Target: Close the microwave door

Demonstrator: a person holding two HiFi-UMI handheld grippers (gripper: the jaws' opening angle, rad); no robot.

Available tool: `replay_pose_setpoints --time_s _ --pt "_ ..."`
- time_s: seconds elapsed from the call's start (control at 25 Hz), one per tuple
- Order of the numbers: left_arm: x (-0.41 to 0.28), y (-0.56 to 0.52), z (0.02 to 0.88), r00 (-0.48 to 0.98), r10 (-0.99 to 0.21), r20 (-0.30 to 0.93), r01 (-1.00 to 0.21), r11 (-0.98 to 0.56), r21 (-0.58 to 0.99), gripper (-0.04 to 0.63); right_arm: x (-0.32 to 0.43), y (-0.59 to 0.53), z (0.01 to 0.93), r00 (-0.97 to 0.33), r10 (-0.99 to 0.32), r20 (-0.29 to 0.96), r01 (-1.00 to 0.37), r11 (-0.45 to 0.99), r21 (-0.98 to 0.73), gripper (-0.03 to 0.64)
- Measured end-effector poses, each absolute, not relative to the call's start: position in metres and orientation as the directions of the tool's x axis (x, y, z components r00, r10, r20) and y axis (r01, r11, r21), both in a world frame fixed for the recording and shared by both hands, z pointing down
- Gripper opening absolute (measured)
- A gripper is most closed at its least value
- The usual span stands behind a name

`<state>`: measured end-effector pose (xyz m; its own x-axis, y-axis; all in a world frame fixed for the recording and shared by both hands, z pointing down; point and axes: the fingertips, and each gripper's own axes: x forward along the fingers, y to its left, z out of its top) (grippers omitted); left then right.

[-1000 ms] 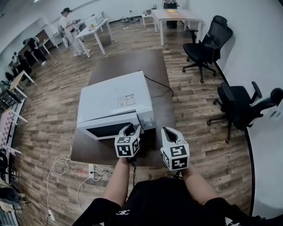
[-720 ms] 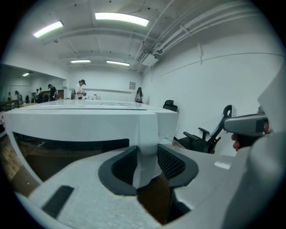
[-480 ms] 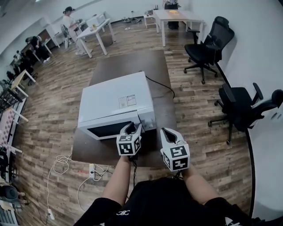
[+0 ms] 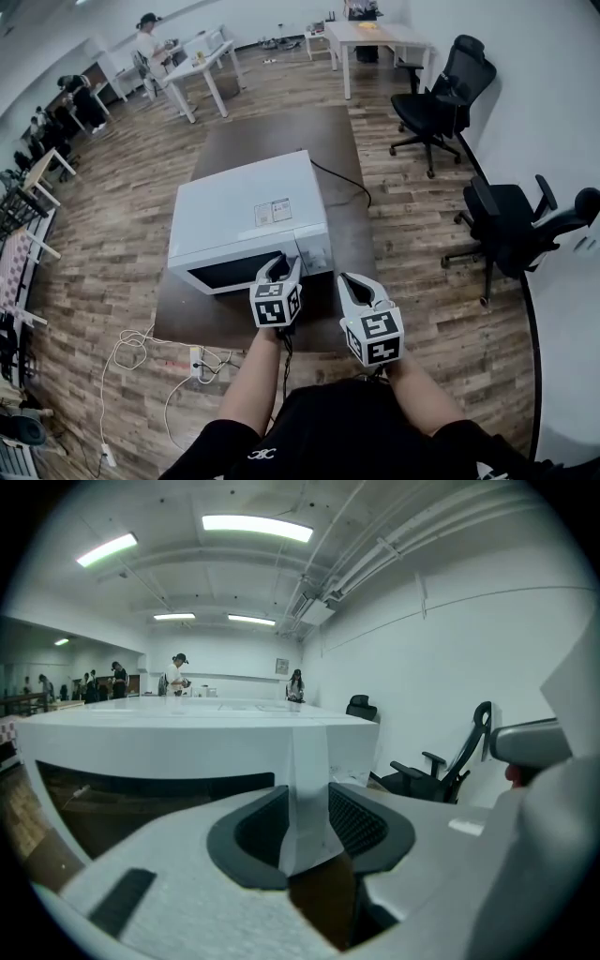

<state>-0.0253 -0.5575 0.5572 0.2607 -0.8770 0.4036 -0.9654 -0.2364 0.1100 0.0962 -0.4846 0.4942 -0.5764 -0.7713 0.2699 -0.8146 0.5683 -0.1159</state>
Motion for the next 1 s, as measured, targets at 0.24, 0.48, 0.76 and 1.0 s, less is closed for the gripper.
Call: replay_pose_setpoints --time_s 0.24,0.48,0.76,1.0 --pt "-0.029 -0.530 0.537 0.243 -0.902 0.358 -0.970 -0.228 0.082 0.079 0.083 -0.474 0.483 -0.627 -0.744 0.229 -0.777 0.576 -0.256 0.008" --pt "-0.053 -0.503 0.516 0.205 -0.923 0.327 -0.979 -0.190 0.077 0.009 0.061 -0.468 0.466 -0.623 -0.765 0.163 -0.777 0.580 -0.245 0.008" --pt "-0.096 -0.455 0.487 0.162 -0.939 0.302 -0.986 -0.144 0.082 0.009 0.014 -0.454 0.452 -0.661 -0.734 0.155 -0.746 0.622 -0.239 0.008" --pt "-0.140 -0.417 0.475 0.107 -0.952 0.285 -0.992 -0.083 0.095 0.009 -0.022 -0.440 0.441 -0.652 -0.747 0.129 -0.757 0.633 -0.163 0.006"
